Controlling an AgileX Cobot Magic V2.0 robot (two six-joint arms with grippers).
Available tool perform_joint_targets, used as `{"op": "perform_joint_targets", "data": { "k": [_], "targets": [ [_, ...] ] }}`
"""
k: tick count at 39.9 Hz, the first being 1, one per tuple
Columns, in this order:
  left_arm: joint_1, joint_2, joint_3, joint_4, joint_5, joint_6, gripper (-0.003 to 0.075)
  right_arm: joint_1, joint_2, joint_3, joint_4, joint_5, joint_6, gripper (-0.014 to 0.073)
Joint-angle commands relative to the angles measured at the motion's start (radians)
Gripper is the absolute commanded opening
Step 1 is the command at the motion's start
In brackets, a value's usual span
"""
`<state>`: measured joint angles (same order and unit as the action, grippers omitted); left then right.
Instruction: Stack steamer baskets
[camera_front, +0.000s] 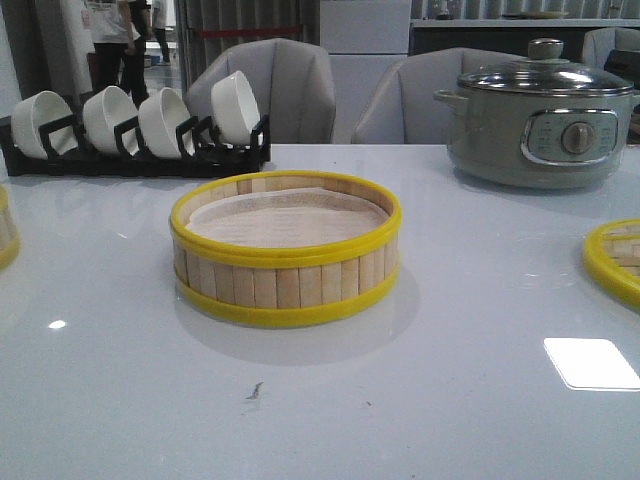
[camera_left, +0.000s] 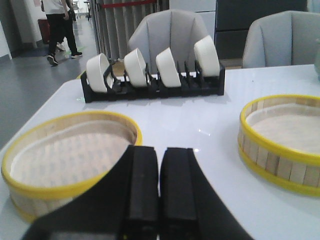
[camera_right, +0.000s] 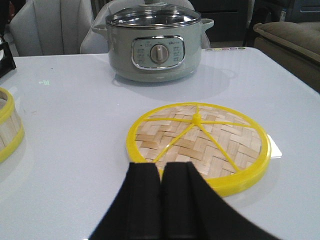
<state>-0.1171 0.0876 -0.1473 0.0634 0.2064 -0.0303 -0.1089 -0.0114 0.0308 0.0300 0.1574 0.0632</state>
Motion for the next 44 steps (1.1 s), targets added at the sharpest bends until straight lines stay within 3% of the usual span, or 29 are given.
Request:
{"op": "perform_joint_targets", "data": {
  "k": [1,10,17,27,44],
  "targets": [
    [-0.022,0.142,-0.182,0.029,-0.065,-0.004,0.0083,-0.005,-0.020,-0.016,-0.013,-0.081,-0.011,0.0031],
    [-0.024,0.527,-0.658,0.061,0.166,-0.004,0.0083,-0.005,-0.020,-0.016,-0.013,-0.081,-0.011,0.0031],
    [-0.024,0.738,-0.856,0.064,0.287,-0.004,0.0083,-0.005,-0.020,-0.016,-0.013,-0.081,-0.011,0.0031],
    [-0.037,0.829,-0.889,0.058,0.315,0.006,0.0083,-0.005,-0.020,-0.016,-0.013,-0.081,-0.011,0.0031],
    [-0.046,0.829,-0.889,0.099,0.232,0.052,0.0083,-0.005,-0.020,-0.016,-0.013,-0.081,-0.011,0.0031]
  ]
}}
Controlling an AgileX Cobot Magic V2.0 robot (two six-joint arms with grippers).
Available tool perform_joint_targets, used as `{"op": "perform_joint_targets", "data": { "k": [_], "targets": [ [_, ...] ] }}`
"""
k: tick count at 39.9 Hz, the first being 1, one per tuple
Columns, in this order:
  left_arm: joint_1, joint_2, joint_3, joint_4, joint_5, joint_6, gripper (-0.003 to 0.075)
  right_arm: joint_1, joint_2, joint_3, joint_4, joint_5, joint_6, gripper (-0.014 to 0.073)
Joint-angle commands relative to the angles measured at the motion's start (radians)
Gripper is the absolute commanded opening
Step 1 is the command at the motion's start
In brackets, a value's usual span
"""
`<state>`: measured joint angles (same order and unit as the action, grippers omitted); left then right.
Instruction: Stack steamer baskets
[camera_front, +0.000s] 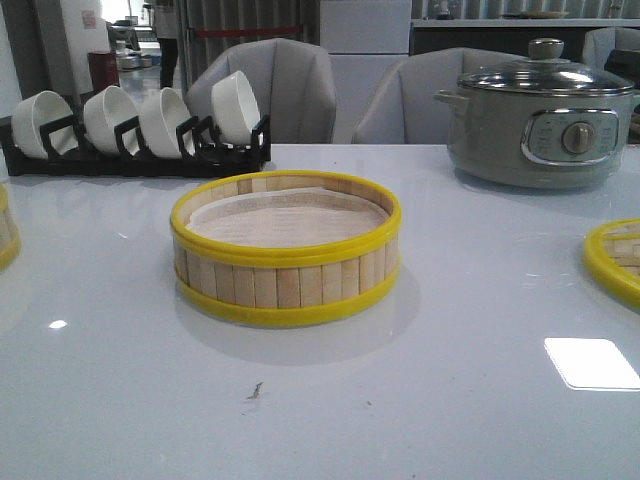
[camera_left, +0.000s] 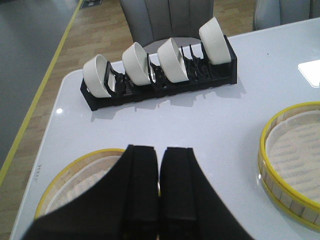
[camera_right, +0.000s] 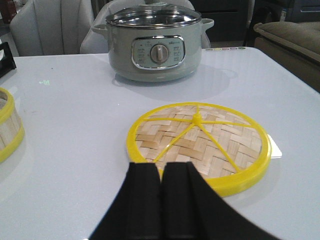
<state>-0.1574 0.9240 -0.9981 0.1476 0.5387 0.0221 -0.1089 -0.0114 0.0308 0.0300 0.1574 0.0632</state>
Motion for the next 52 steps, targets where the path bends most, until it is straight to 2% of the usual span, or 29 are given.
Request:
{"op": "perform_joint_targets", "data": {
  "k": [1,29,41,48,52],
  "targets": [
    [-0.006,-0.008,-0.038,0.015,-0.101,0.000,0.0083,-0.005,-0.020,-0.016,-0.013,-0.081,-0.011,0.0031],
    [-0.006,-0.008,-0.038,0.002,-0.097,0.000,0.0083,-0.005,-0.020,-0.016,-0.013,-0.081,-0.011,0.0031],
    [-0.006,-0.008,-0.038,0.000,-0.097,0.000,0.0083,-0.006,-0.020,-0.017,-0.061,-0.255,-0.053,0.0031],
    [-0.006,-0.008,-0.038,0.000,-0.097,0.000,0.0083,0.012,0.002,-0.112,-0.050,-0.146,0.020,0.0031],
    [-0.006,-0.008,-0.038,0.000,-0.097,0.000,0.0083,0.019,0.092,-0.219,-0.050,-0.088,0.023,0.0031]
  ]
}}
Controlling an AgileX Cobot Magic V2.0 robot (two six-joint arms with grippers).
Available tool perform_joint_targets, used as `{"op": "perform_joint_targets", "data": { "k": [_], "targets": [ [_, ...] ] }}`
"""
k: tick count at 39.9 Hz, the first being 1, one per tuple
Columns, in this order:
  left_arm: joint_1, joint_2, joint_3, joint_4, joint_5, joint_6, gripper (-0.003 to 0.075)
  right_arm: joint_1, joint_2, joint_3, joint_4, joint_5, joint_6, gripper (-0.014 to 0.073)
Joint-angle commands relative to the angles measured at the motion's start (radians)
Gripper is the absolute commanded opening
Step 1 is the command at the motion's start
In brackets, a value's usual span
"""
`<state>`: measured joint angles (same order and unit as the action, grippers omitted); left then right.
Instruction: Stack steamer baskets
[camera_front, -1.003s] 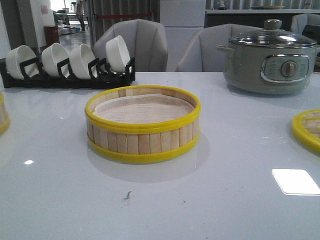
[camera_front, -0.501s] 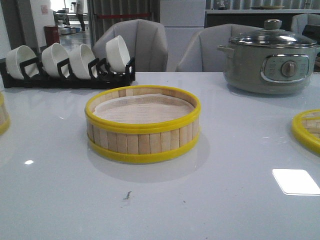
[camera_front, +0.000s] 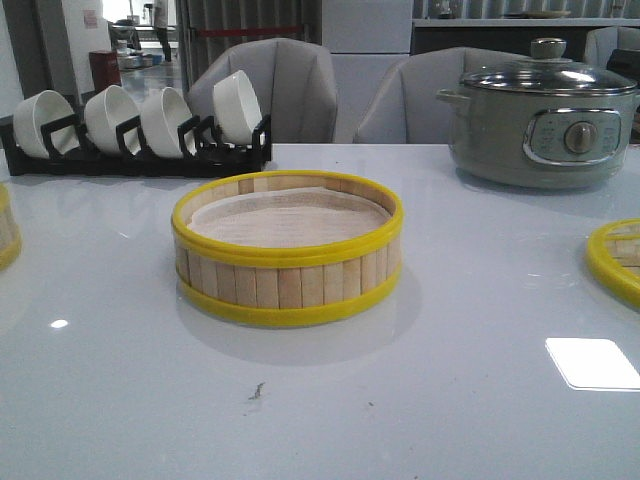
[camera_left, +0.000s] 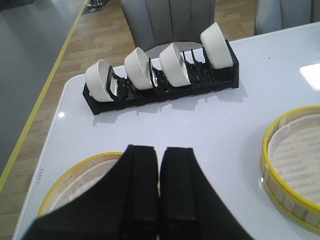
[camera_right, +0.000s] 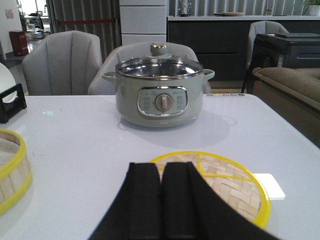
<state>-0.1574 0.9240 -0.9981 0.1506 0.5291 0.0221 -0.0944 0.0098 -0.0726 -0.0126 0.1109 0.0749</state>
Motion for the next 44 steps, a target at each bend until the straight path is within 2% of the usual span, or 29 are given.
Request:
{"op": "perform_joint_targets", "data": {
  "k": [1,11,17,24,33,35,38,40,42,44],
  "targets": [
    [-0.006,-0.008,-0.038,-0.003,-0.088,0.000,0.0083,0.005,0.108,-0.158,-0.007,-0.012,0.011,0.0031],
    [-0.006,-0.008,-0.038,-0.003,-0.076,0.000,0.0083,0.005,0.561,-0.572,-0.016,0.226,0.003,0.0031],
    [-0.006,-0.008,-0.038,-0.005,-0.051,0.000,0.0083,0.005,0.758,-0.729,-0.016,0.341,0.003,0.0031],
    [-0.006,-0.008,-0.038,-0.005,-0.051,0.000,0.0083,0.005,0.835,-0.769,0.004,0.335,0.003,0.0031],
    [-0.006,-0.008,-0.038,-0.021,-0.042,0.000,0.0083,0.005,0.845,-0.769,0.006,0.270,0.005,0.0031],
    [-0.006,-0.008,-0.038,-0.032,-0.040,0.000,0.0083,0.005,0.845,-0.771,0.032,0.288,0.009,0.0031],
    [-0.006,-0.008,-0.038,-0.047,-0.036,0.000,0.0083,0.005,0.862,-0.790,0.059,0.391,0.014,0.0038],
    [-0.006,-0.008,-0.038,-0.064,-0.036,-0.004,0.0092,0.005,0.882,-0.793,0.052,0.423,0.013,0.0078],
    [-0.006,-0.008,-0.038,-0.087,-0.038,-0.004,0.0123,0.005,0.898,-0.793,0.045,0.429,0.013,0.0171],
    [-0.006,-0.008,-0.038,-0.103,-0.040,-0.004,0.0196,0.005,0.909,-0.793,0.039,0.426,0.013,0.0281]
  ]
}}
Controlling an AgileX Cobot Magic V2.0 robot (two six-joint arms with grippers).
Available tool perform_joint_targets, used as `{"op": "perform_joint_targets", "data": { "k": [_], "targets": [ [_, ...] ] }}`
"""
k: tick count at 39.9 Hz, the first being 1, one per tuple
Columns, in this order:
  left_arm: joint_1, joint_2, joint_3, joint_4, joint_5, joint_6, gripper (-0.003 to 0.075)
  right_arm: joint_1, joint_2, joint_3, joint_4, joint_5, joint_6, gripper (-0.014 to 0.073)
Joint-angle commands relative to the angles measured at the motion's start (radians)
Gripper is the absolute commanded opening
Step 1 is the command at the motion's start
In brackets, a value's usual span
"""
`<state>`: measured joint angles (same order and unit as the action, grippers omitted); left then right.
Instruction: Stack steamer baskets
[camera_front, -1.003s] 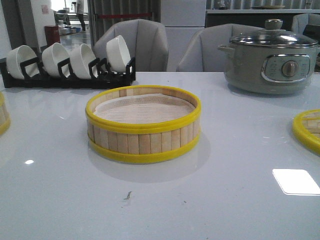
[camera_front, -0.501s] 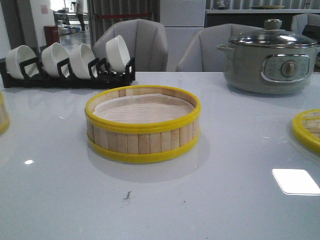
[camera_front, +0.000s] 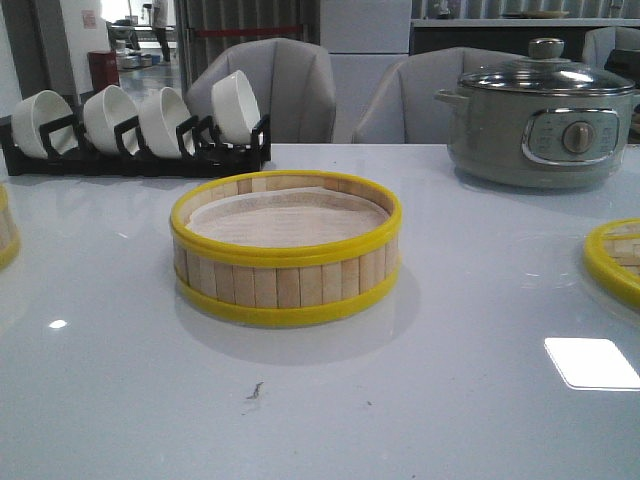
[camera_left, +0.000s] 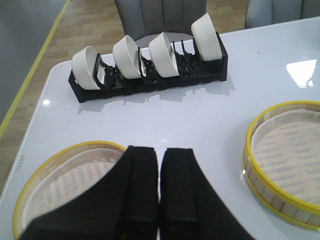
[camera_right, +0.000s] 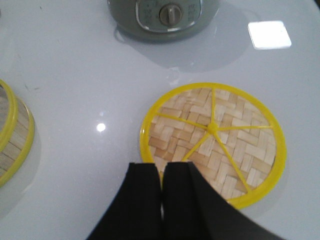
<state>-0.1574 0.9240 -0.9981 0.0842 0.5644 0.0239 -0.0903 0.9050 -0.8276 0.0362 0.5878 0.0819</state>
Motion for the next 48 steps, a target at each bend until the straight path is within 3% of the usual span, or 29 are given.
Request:
{"op": "perform_joint_targets", "data": {
  "k": [1,4,8,17,27,48],
  "targets": [
    [-0.006,-0.008,-0.038,-0.045,-0.077,-0.006,0.0232,0.001,0.018,-0.038,-0.010,-0.054,0.006,0.0327],
    [-0.006,-0.008,-0.038,-0.049,-0.077,-0.006,0.0382,0.001,0.026,-0.040,-0.010,-0.060,0.007,0.0422],
    [-0.006,0.011,-0.038,-0.047,-0.066,-0.006,0.0496,0.001,0.031,-0.043,-0.010,-0.055,0.007,0.0405],
    [-0.006,0.165,-0.032,-0.047,-0.056,-0.009,0.0494,0.001,0.031,-0.043,-0.010,-0.056,0.007,0.0390],
    [0.051,0.419,-0.049,-0.047,-0.154,-0.016,0.0494,0.001,0.031,-0.043,-0.009,-0.056,0.007,0.0390],
    [0.087,0.832,-0.321,-0.045,-0.113,-0.016,0.0494,0.001,0.031,-0.043,-0.009,-0.056,0.007,0.0390]
  ]
}}
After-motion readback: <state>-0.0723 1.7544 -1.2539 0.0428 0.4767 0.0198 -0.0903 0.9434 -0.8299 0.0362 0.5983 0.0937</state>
